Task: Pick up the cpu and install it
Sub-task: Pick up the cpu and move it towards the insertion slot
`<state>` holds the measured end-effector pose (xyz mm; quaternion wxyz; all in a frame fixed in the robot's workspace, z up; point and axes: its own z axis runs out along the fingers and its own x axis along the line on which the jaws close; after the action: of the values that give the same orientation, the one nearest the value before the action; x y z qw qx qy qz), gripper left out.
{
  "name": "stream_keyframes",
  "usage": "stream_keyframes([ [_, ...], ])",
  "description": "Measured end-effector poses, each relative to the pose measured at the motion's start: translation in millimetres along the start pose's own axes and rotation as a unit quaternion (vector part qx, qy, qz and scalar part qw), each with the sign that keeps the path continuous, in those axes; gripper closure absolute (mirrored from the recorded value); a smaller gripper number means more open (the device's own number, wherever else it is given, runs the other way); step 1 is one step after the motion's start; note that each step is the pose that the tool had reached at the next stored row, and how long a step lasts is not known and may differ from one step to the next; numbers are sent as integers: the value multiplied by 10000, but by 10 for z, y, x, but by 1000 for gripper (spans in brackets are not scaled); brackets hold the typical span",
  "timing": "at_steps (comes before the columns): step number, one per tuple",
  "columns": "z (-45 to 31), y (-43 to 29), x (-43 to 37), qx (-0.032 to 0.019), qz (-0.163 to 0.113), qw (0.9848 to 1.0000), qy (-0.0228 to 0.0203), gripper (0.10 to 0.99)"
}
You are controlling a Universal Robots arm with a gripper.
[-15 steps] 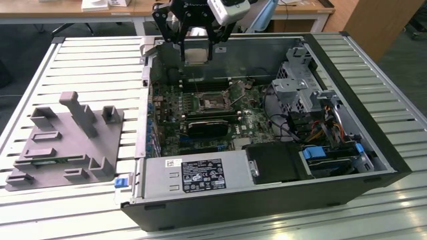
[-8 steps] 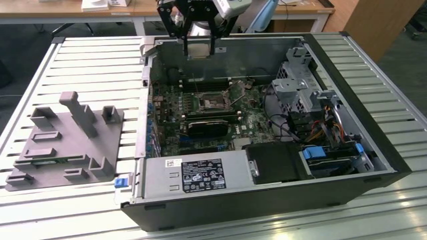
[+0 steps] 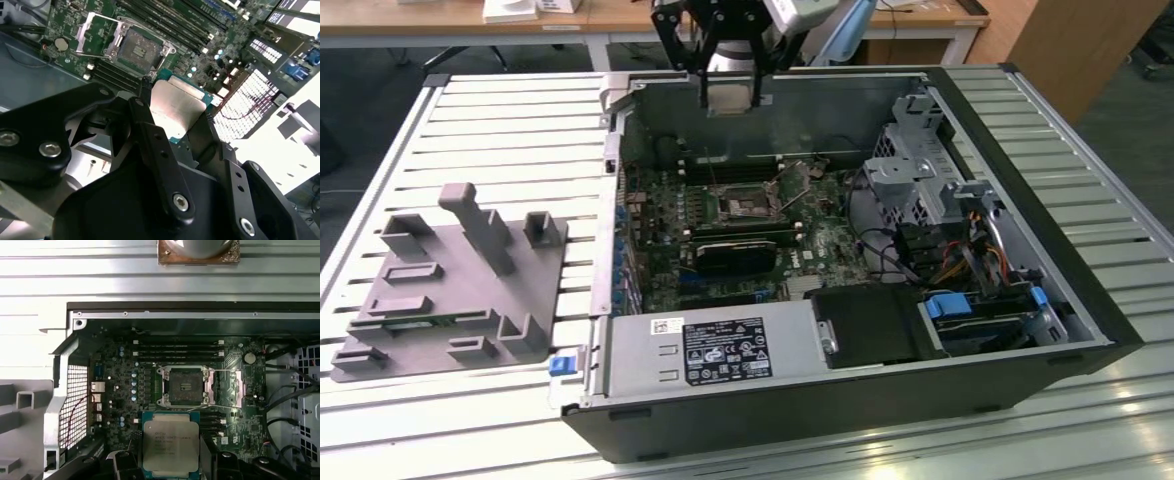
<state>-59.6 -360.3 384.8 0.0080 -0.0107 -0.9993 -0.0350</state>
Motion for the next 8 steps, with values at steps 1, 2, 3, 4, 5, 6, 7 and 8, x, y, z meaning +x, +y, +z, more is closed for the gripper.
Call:
stream_keyframes([
  [1, 4, 13, -13, 1, 0, 10000, 2, 545],
  [2, 9, 29, -23, 3, 0, 10000, 4, 545],
  [3, 13, 46, -33, 6, 1, 10000, 6, 545],
  [4, 18, 63, -42, 8, 1, 10000, 7, 545],
  [5, 22, 80, -52, 11, 1, 10000, 9, 545],
  [6, 26, 96, -63, 13, 0, 10000, 11, 545],
  [7, 30, 109, -75, 14, 1, 10000, 14, 545],
  [8, 33, 119, -85, 14, 1, 10000, 16, 545],
])
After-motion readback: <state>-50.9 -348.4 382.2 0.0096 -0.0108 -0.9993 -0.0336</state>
